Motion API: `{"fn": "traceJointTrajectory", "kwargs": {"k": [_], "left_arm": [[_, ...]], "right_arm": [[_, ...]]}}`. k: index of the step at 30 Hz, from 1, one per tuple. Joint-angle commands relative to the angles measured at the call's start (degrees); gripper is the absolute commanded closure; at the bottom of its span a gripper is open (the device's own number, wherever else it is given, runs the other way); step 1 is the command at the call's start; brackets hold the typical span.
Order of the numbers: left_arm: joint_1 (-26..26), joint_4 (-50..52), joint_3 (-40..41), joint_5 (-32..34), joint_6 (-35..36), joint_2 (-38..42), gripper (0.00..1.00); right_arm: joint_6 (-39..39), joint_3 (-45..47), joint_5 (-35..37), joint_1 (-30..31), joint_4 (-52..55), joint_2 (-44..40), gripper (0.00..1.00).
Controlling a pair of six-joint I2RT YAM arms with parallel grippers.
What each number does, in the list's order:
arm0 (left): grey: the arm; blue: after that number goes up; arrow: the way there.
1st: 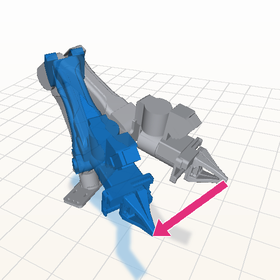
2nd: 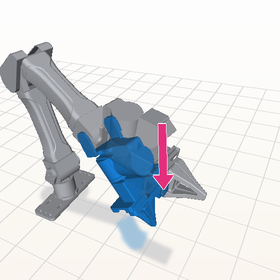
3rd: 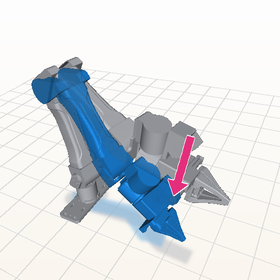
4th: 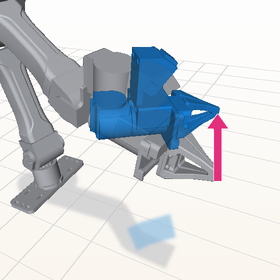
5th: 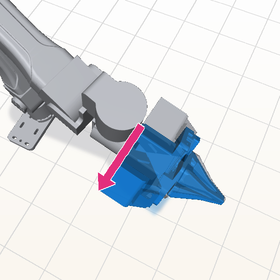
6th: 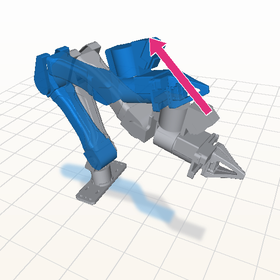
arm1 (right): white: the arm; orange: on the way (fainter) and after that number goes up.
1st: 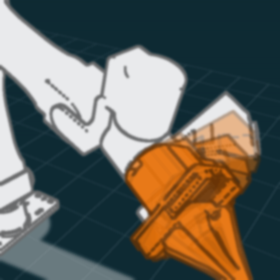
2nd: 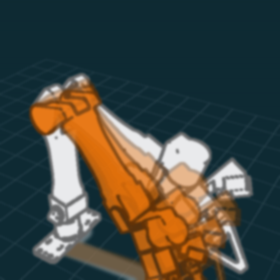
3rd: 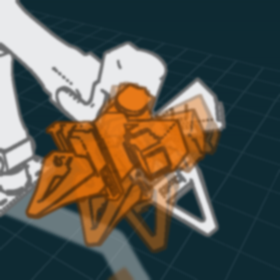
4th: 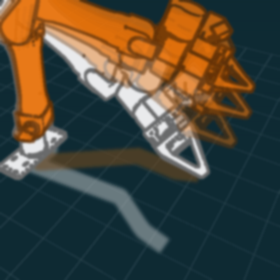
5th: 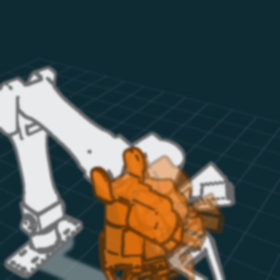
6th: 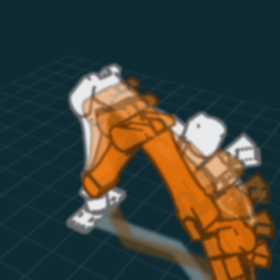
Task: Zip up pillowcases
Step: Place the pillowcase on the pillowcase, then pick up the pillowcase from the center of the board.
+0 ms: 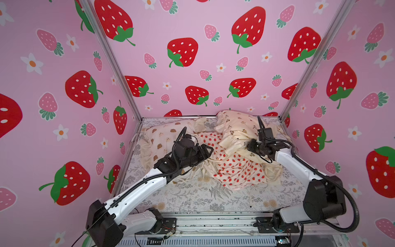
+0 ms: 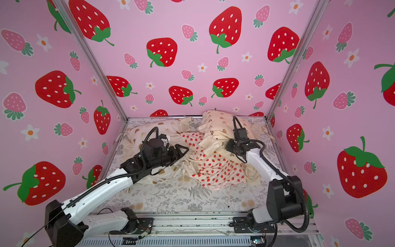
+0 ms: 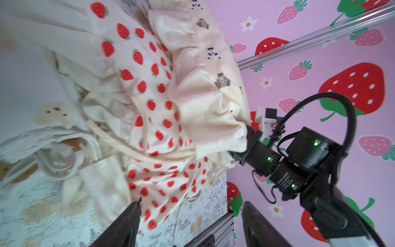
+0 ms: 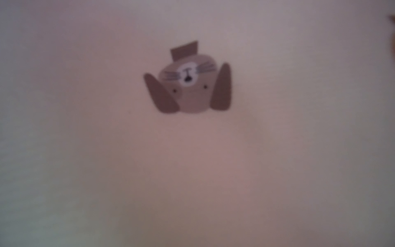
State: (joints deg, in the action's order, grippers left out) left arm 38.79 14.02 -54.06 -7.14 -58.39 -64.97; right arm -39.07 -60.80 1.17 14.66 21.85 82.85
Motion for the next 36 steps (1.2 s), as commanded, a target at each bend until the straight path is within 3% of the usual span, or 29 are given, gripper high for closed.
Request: {"fn": "traceJointTrajectory", "kwargs": {"k": [1, 6, 13, 20, 25, 31, 36], "left_arm": [[-0.22, 6.23, 4.67, 1.95, 4.87, 0.69, 0.22], [1.25, -3.46, 9.16, -0.06, 1.8, -3.72, 0.22], [8.45, -16.45, 9.79, 2.33, -3.3, -10.94, 0.22], [15.13, -24.49, 5.17, 3.44, -8.54, -22.68, 0.22], [17.59, -31.04, 1.3, 3.87, -11.88, -30.65, 0.22], [20.01, -33.16, -5.39, 4.02, -13.29, -37.69, 0.25], [20.41, -32.82, -8.41, 3.75, -15.6, -41.79, 0.33]], "right_arm": [[4.7, -2.1, 2.93, -6.32, 1.34, -2.03, 0.6], [5.85, 0.34, 0.33, -8.33, 2.32, -1.92, 0.57], [7.81, 3.05, -4.91, -7.27, 6.68, -7.63, 0.47], [7.83, 6.17, -3.97, -5.08, 15.61, -17.92, 0.31], [8.12, 8.1, -7.68, -4.77, 20.23, -23.46, 0.21], [7.23, 9.76, -10.22, -2.18, 22.93, -27.93, 0.18], [5.62, 11.71, -11.14, 0.5, 25.34, -30.04, 0.19]]}}
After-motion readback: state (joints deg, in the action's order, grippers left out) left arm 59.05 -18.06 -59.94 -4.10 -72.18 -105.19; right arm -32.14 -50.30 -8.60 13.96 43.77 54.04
